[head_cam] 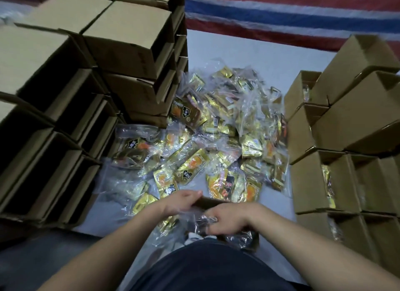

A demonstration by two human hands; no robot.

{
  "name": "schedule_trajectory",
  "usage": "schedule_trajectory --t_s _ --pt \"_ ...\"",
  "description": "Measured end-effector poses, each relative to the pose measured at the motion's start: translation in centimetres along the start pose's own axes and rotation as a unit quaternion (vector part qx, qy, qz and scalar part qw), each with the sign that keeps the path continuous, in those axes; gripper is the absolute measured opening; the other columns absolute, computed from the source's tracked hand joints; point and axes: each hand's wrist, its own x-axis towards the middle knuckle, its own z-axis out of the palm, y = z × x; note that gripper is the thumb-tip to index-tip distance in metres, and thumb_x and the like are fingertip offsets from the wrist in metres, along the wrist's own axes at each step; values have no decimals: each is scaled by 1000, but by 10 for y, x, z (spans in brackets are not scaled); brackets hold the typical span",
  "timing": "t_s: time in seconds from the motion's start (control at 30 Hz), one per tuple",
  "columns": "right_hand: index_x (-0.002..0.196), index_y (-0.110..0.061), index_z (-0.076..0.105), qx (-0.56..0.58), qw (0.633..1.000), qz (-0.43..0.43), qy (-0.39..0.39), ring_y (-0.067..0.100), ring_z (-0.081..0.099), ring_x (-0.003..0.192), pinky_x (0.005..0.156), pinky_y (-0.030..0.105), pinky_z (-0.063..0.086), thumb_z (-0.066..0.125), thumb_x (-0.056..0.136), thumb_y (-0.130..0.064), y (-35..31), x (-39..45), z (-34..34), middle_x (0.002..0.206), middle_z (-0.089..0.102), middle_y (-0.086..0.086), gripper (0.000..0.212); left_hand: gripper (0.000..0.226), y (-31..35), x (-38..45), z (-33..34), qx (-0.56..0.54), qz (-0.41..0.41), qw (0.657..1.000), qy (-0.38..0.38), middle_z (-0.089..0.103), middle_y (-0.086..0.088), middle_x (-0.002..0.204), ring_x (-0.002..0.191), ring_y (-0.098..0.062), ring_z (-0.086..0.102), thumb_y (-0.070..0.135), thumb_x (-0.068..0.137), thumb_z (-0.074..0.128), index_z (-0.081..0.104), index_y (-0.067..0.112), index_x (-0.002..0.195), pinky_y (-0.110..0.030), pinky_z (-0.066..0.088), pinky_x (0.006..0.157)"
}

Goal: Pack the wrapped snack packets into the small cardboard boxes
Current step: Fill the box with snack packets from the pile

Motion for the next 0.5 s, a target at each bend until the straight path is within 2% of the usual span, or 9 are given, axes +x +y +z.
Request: schedule_trajectory --t_s 0.1,0.23,0.3,0.4,0.43,0.5 --pt "138 -21 45 -66 998 -7 21 29 61 101 88 38 47 53 96 -47 -4 27 13 123 62 9 50 47 -1 -1 -2 -45 -16 999 -2 72 2 103 99 -14 66 56 98 42 71 21 110 -30 49 96" --pt "155 -11 21 -187 982 20 31 42 51 120 99 46 42 56 98 -17 8 56 40 138 46 23 67 51 -3 -1 -2 13 -15 999 46 70 5 94 88 -10 62 57 100 38 72 20 104 -30 48 87" --pt "157 -14 15 -125 991 35 21 41 47 127 105 44 40 59 96 -23 16 57 47 143 43 20 75 52 -4 0 3 51 4 996 70 62 4 79 75 -12 57 54 101 37 71 15 93 -30 48 81" --pt "149 -20 37 109 993 40 32 24 52 128 108 34 41 68 89 -46 22 49 45 142 53 2 72 52 -9 0 11 49 19 994 101 57 -1 72 67 -13 53 49 102 39 68 8 88 -31 47 74" --pt "145 -23 45 148 987 37 49 20 55 124 106 31 43 69 87 -49 24 43 42 138 56 -2 68 52 -11 0 12 47 23 993 106 57 0 71 65 -11 52 49 102 39 68 8 87 -30 47 71" --pt "131 -25 59 144 985 33 84 16 62 109 94 29 49 64 90 -49 28 34 36 122 64 -5 47 50 -13 0 13 41 24 992 113 54 9 63 56 -2 49 49 102 41 68 12 83 -23 41 59"
